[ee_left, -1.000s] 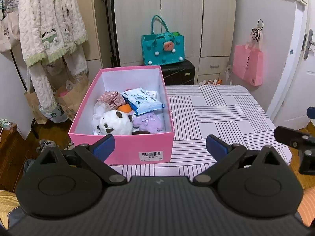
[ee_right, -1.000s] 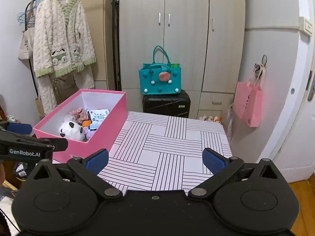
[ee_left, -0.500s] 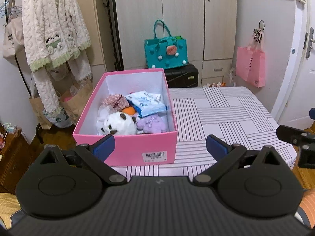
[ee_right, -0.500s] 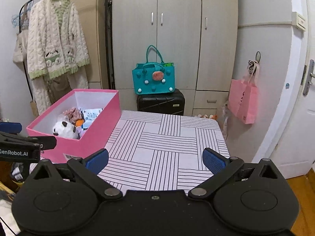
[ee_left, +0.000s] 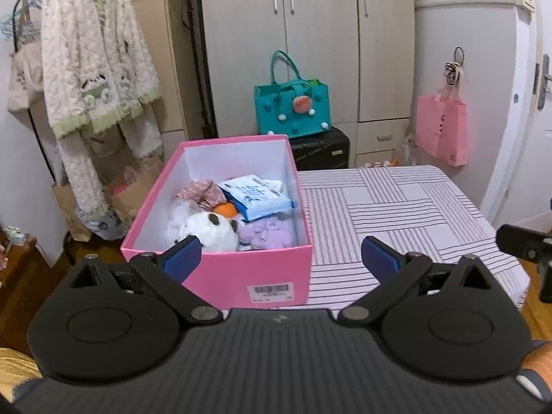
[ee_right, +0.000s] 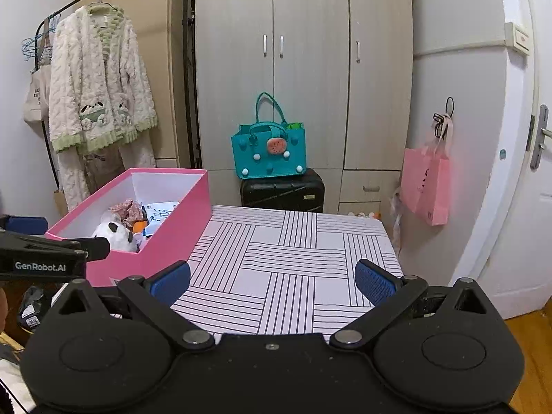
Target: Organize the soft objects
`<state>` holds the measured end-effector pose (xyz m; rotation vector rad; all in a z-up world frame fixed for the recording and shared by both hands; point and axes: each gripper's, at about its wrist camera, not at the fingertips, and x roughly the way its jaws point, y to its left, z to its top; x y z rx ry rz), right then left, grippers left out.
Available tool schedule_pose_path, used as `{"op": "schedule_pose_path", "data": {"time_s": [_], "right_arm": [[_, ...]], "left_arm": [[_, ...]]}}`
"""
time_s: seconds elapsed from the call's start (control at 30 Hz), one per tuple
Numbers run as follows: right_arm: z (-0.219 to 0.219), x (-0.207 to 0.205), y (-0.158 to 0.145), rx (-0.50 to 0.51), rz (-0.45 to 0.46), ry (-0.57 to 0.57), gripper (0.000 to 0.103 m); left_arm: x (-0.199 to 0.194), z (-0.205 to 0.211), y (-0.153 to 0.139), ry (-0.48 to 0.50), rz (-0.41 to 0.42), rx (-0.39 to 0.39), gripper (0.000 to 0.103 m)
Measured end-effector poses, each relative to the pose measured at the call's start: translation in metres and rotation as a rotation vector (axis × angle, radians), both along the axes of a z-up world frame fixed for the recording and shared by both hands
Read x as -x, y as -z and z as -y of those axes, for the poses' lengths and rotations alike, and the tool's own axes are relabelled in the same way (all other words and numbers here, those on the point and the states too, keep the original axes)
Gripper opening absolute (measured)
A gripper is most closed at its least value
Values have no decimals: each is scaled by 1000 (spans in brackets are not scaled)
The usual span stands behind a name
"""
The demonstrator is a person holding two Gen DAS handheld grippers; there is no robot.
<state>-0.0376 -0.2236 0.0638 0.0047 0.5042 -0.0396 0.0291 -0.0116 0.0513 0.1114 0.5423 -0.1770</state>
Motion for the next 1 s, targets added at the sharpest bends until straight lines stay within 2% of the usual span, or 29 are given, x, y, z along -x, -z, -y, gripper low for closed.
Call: {"op": "schedule_pose_path", "data": {"time_s": [0.2,1.0], "right_arm": [[-2,3,-1,28,2,15,103],[5,8,1,22,5,31,103]], "left_arm": [[2,-1,-1,-11,11,-11,101],[7,-5,-4,-12,22,7,101]]}}
